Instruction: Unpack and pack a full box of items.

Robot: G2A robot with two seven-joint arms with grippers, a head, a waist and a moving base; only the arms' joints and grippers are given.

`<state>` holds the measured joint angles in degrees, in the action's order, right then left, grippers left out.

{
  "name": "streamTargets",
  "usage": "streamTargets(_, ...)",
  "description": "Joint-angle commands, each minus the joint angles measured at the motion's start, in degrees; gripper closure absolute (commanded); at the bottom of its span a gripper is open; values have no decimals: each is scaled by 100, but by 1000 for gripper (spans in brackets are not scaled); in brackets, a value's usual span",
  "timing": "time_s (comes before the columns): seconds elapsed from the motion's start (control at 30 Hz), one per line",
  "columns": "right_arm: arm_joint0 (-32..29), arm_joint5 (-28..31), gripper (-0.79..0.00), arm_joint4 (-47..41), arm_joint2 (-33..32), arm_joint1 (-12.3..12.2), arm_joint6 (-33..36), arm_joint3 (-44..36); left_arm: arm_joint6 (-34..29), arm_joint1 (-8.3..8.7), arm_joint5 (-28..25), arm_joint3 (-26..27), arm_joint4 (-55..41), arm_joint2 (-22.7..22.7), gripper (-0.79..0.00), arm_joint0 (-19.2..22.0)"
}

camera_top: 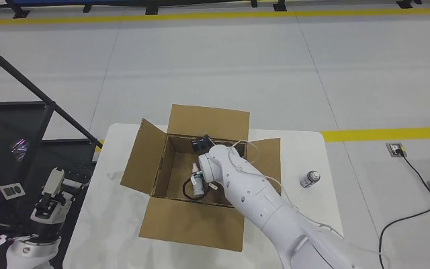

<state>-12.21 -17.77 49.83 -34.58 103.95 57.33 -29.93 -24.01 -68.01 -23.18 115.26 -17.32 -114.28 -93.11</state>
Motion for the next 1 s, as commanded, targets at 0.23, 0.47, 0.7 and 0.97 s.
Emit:
streamTargets(0.23,133,-30,-594,-1,-16,178,-82,290,0,0,0,0,0,0,-785,0)
streamTargets(0.47,175,-62,-622,-105,-270,148,-390,205,0,0,0,0,0,0,-785,0)
streamTargets(0.7,-234,-180,-637,199,-852,-273,-735,-1131,0,0,0,0,0,0,-785,0)
streamTargets(0.97,-2817,-795,-696,2717,-2343,-1266,418,-6100,0,0,0,0,0,0,-785,0)
